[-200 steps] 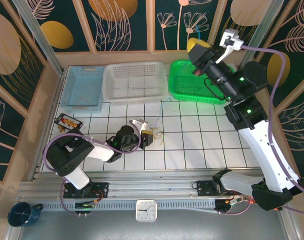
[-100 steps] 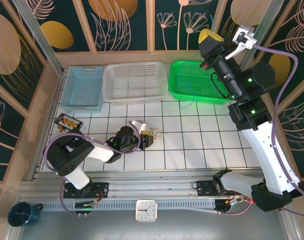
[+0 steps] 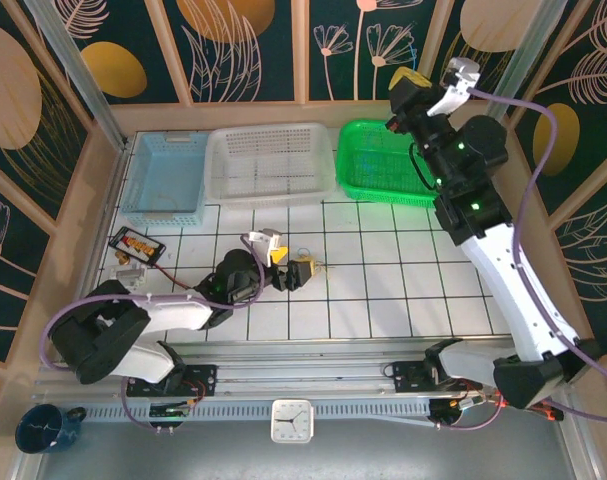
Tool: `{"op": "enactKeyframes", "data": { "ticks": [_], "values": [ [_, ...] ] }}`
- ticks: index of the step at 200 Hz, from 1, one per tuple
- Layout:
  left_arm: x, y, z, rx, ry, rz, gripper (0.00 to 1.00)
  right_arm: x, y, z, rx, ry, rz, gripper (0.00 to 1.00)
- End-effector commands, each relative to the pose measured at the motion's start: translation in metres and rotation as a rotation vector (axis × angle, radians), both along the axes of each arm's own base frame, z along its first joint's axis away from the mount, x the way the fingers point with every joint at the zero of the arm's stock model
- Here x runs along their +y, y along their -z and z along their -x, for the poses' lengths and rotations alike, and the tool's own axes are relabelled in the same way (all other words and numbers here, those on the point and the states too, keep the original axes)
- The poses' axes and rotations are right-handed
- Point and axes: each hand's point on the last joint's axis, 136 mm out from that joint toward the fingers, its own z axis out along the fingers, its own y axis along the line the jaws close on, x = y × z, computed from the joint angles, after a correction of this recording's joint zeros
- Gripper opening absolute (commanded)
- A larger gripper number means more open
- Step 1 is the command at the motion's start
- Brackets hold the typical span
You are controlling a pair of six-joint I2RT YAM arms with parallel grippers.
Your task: Untangle the cables
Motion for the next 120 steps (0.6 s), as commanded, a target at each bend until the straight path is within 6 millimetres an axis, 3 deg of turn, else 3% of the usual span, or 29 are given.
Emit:
{"op": "enactKeyframes", "data": {
  "ticks": [1, 33, 53, 77, 120],
  "values": [
    [0.01, -0.003, -0.002, 0.004, -0.058, 0.001, 0.99, -0.017, -0.004, -0.023, -0.056, 0.124, 0.006, 0.0],
    [0.015, -0.014, -0.005, -0.003, -0.094, 0.012, 0.99, -0.026, 0.016, -0.071, -0.045, 0.273, 0.064, 0.0],
    [0.017, -0.023, -0.006, -0.009, -0.11, 0.028, 0.99, -0.03, 0.039, -0.101, -0.009, 0.355, 0.09, 0.0],
    [0.018, -0.034, -0.008, -0.02, -0.124, 0.056, 0.99, -0.038, 0.087, -0.139, 0.075, 0.44, 0.112, 0.0],
    [0.018, -0.042, -0.008, -0.02, -0.127, 0.073, 0.99, -0.056, 0.206, -0.194, 0.305, 0.534, 0.19, 0.0]
  ]
}}
